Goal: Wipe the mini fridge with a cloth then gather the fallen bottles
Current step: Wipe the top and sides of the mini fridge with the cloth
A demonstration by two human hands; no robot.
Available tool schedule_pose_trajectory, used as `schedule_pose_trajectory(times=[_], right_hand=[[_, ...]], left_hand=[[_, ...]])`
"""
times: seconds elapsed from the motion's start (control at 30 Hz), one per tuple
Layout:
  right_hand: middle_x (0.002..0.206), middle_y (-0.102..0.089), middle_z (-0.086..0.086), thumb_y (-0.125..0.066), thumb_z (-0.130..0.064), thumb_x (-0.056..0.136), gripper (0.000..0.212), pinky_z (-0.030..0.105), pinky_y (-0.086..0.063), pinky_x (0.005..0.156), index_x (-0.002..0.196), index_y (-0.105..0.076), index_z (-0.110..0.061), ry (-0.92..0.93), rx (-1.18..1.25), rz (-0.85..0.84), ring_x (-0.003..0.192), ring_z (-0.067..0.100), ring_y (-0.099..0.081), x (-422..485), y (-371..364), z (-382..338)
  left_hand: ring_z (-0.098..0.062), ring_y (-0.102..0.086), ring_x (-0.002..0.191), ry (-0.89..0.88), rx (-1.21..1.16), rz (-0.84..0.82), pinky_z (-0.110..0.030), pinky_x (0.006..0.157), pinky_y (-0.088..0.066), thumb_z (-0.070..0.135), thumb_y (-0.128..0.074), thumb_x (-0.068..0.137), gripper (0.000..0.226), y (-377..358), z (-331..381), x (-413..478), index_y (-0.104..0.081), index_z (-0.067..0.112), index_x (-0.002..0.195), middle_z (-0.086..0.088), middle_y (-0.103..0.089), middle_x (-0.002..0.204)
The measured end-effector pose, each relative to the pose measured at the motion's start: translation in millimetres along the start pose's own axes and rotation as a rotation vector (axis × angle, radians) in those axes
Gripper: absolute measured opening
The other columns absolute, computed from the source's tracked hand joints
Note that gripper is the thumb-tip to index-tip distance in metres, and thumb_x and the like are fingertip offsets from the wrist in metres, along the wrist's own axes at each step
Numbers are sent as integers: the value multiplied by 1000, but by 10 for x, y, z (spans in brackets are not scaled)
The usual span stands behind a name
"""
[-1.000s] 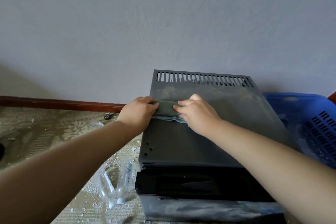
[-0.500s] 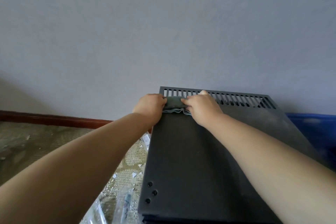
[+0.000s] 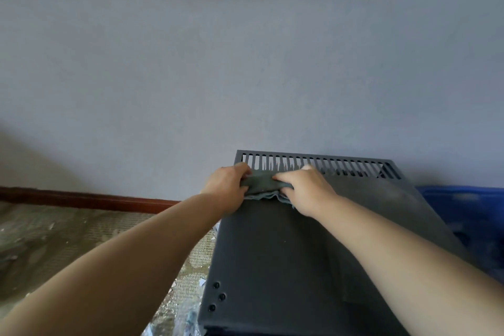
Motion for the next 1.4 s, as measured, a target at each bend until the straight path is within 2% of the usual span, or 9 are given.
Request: schedule_pose_trajectory(times=[0.17,0.3,0.4,0.57,0.73,0.9,1.07,1.23,1.4], right_hand=[[104,-57,0,-50,-25,92,29,34,-48,79,120,-56,-28,120,-69,54,98,24,-49,-643,60,-25],[87,-64,-12,-53,-31,83,24,27,-51,64,106,-61,-29,247,-180,43,86,20,-55,-1285,119,-103],[68,-59,-17,-59,-38,68,24,18,-44,43,90,-65,-31,284,-207,94,63,11,-55,-1711,170,-111],[76,-66,-12,-57,-31,66,31,14,-43,38,95,-69,-30,336,-168,141,58,14,-58,-2157,237,-117],[92,-72,-8,-72,-26,53,52,10,-49,51,104,-69,-30,352,-163,102,72,6,-64,-2065,201,65],[97,-74,-1,-84,-11,47,59,19,-55,61,104,-73,-21,224,-257,113,77,20,-66,-1239,181,414],[130,-58,7,-49,-7,91,46,37,-46,93,135,-51,-20,154,-185,147,113,31,-45,-400,186,718],[128,-60,5,-45,-5,93,45,33,-41,94,136,-49,-20,158,-178,176,110,29,-43,110,121,985],[136,-52,6,-38,-11,96,47,27,-35,99,139,-44,-27,68,-184,125,114,29,-45,458,39,1243]], left_hand=[[-19,-54,115,-167,7,-47,-27,99,-41,19,-53,88,40,-82,303,-554,-55,27,127,2,-62,124],[-18,-59,101,-372,18,-40,-25,88,-47,24,-53,84,36,-25,583,-1091,-62,27,119,6,-67,110],[-14,-64,75,-509,3,-40,-21,62,-52,33,-51,73,29,13,748,-1438,-64,29,99,10,-68,86],[-2,-59,77,-616,-58,-98,-13,64,-48,34,-58,71,27,-51,920,-1799,-61,32,97,16,-65,87],[1,-57,81,-665,-69,-112,-10,70,-46,37,-58,75,24,-112,953,-1628,-68,30,95,15,-65,87],[-22,-65,86,-515,30,-5,-26,76,-54,32,-52,82,30,-261,933,-837,-72,20,100,1,-69,94],[-24,-53,109,-316,115,-27,-31,89,-45,22,-48,93,28,-385,903,37,-65,14,113,-3,-61,113],[-28,-58,98,-218,158,-41,-34,79,-49,18,-45,93,24,-500,851,549,-65,12,106,-9,-63,104],[-29,-56,89,-121,160,27,-28,64,-38,12,-47,89,19,-618,843,809,-65,9,94,-10,-59,97]])
Point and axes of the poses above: each hand's wrist, its own x-axis towards the middle knuckle, its own y-axis out of the back of the hand, z = x × y, the point moved 8 cm from there along x, towards the middle knuckle
